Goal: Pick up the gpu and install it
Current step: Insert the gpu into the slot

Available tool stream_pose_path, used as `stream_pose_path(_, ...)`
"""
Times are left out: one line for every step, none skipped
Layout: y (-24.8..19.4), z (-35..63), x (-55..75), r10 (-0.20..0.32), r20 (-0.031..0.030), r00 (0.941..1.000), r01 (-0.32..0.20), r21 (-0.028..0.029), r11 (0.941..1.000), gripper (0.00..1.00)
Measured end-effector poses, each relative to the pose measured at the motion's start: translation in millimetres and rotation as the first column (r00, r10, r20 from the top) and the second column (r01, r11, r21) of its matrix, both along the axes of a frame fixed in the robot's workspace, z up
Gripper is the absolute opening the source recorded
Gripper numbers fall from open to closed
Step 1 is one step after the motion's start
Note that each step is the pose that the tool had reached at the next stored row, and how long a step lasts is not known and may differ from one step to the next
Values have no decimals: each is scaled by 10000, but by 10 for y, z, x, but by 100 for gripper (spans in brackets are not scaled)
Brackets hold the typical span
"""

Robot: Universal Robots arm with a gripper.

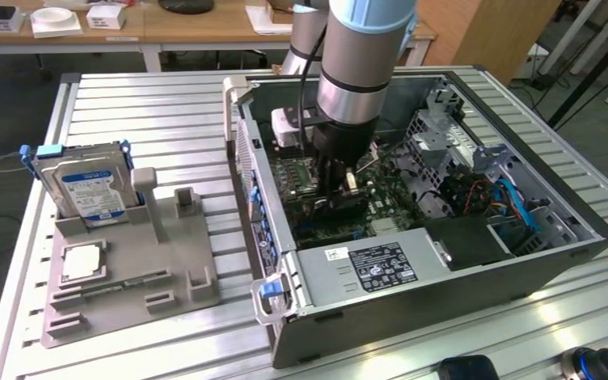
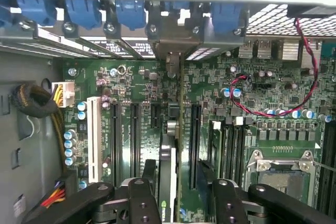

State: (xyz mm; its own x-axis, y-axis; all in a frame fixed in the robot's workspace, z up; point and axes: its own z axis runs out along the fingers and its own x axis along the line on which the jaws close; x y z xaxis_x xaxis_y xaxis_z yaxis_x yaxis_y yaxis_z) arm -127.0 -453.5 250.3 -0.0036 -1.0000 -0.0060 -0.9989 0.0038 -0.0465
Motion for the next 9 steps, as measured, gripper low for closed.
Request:
stream_pose_path(0, 4, -1, -2, 0, 10000, 2, -40, 10000, 45)
stream_pose_path(0, 7, -1, -2, -1, 10000, 2, -80, 10000, 45)
stream_pose_path(0, 10, -1, -2, -1, 10000, 2, -127, 9999, 45)
stream_pose_path(0, 16, -2, -2, -1, 10000, 2, -181, 9998, 45)
stream_pose_path(-1, 24, -1, -1, -1, 10000, 1, -226, 9997, 45)
stream_pose_path(-1, 34, -1, 0, -2, 10000, 0, -262, 9997, 45)
stream_pose_path(-1, 44, -1, -1, -1, 10000, 1, -299, 9996, 45)
stream_pose_path(0, 55, -1, -1, -1, 10000, 1, -330, 9995, 45)
stream_pose_path(-1, 68, -1, -1, -2, 10000, 1, -351, 9994, 45)
